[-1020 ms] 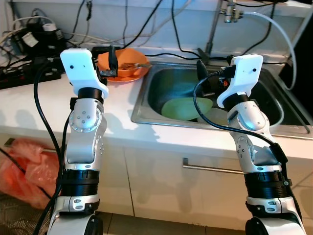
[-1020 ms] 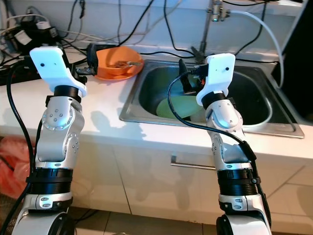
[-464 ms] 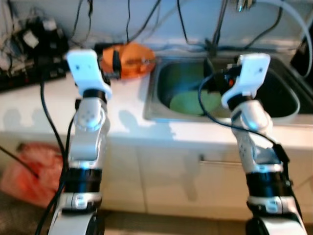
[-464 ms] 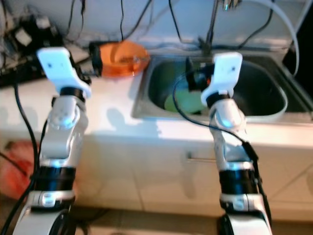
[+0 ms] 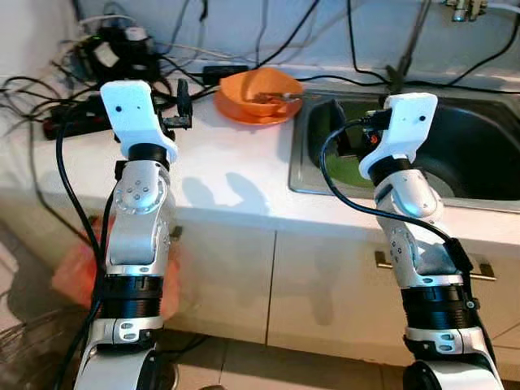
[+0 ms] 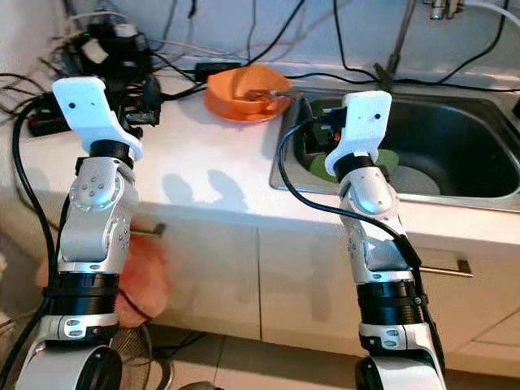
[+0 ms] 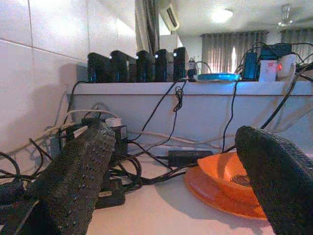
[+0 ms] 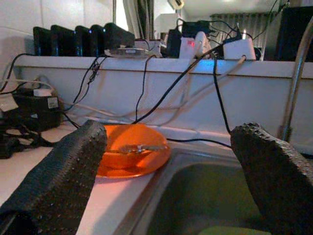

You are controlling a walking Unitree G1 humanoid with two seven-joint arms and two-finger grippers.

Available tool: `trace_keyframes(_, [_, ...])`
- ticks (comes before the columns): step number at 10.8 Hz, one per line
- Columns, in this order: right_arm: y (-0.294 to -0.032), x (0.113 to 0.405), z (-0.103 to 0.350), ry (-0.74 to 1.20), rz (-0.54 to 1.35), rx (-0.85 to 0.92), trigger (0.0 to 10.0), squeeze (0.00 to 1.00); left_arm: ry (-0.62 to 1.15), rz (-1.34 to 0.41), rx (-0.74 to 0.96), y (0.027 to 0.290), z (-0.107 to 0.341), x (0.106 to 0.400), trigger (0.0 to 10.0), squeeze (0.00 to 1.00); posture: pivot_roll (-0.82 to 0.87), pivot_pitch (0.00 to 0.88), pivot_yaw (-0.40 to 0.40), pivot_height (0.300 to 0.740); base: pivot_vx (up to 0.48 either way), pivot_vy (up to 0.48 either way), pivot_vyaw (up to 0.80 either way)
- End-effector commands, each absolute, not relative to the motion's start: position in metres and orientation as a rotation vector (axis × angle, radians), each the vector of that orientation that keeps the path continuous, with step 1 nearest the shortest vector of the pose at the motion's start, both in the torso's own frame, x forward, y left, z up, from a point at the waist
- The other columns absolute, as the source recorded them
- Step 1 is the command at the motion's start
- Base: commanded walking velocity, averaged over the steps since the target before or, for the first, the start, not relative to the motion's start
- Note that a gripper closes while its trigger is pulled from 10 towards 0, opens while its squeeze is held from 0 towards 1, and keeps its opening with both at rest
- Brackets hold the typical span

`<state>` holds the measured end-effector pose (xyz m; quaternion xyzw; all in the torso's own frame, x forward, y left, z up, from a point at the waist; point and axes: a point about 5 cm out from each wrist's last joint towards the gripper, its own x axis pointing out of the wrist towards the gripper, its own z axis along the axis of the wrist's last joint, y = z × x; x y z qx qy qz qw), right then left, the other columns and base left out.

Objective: Kitchen organization

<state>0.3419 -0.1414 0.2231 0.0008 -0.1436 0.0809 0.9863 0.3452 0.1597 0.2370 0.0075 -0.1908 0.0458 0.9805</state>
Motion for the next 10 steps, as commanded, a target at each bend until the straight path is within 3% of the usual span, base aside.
trace_keyframes(1, [-0.1459,0.3426,0.2261,-0.300,0.144,0.001,10.0,0.00,-0.379,0.068,0.015,0.1546,0.2398,0.3476,10.0,0.00,0.04,0.000,0.048,0.740,0.281,0.000,0.00])
trace_keyframes(6, [-0.1456,0.3436,0.2277,-0.309,0.139,-0.007,10.0,0.00,-0.369,0.044,0.001,0.1525,0.2406,0.3479,10.0,0.00,0.04,0.000,0.049,0.740,0.239,0.000,0.00])
trace_keyframes(10, [-0.1413,0.3415,0.2249,-0.259,0.173,0.020,10.0,0.00,-0.347,0.041,0.002,0.1545,0.2355,0.3445,10.0,0.00,0.03,0.000,0.048,0.740,0.401,0.000,0.00])
